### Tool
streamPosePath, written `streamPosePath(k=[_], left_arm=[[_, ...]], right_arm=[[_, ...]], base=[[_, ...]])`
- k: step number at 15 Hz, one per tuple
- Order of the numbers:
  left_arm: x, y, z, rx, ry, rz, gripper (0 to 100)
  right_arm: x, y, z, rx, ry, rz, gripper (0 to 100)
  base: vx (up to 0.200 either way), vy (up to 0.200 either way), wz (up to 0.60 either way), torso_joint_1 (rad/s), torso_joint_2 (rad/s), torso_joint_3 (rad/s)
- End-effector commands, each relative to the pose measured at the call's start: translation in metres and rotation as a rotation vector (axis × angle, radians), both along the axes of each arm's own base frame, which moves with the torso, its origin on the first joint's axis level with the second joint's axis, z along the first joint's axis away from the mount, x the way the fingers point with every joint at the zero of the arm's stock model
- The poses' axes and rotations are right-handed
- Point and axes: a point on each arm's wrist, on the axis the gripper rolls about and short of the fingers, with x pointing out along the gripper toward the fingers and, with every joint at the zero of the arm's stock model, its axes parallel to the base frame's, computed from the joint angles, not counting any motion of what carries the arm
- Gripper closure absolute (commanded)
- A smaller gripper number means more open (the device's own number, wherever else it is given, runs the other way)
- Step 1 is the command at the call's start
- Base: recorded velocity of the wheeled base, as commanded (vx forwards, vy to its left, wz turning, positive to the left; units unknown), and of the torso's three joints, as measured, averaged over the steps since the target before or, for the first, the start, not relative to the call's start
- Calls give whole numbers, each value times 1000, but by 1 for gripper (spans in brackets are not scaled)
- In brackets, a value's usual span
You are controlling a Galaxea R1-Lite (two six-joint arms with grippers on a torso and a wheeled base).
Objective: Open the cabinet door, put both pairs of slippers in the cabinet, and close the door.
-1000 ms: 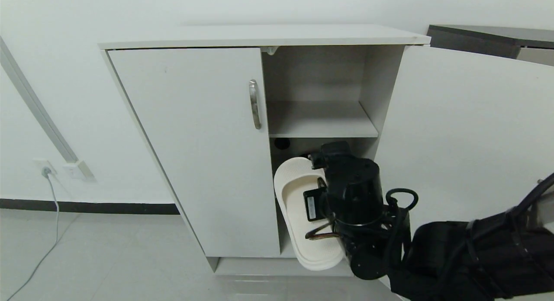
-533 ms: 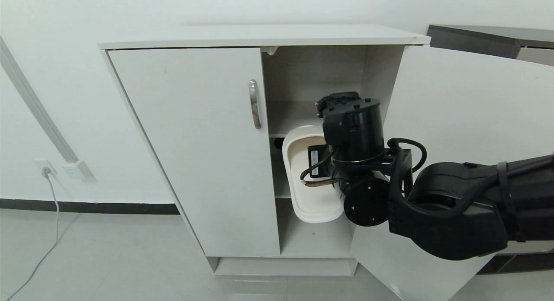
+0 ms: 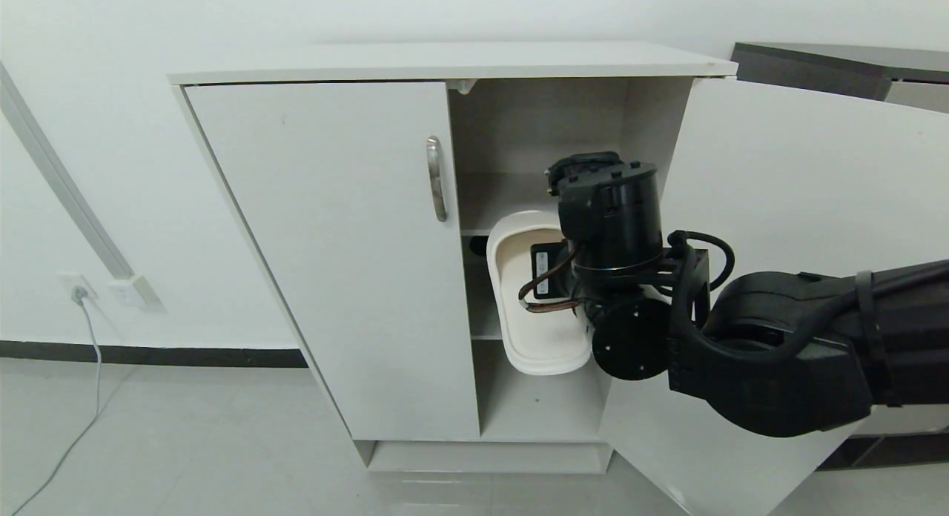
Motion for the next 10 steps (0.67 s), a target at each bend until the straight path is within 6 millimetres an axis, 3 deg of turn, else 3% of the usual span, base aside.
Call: streamPosePath(k=[1, 10], left_arm=[[0, 0, 0, 0, 1, 1, 100], [0, 0, 0, 0, 1, 1, 100]], right_arm=[[-1, -1, 1, 3, -3, 1, 100], [2, 3, -5, -6, 6, 5, 100]], base=[[200, 0, 0, -2, 2, 7], [200, 0, 0, 2, 2, 3]])
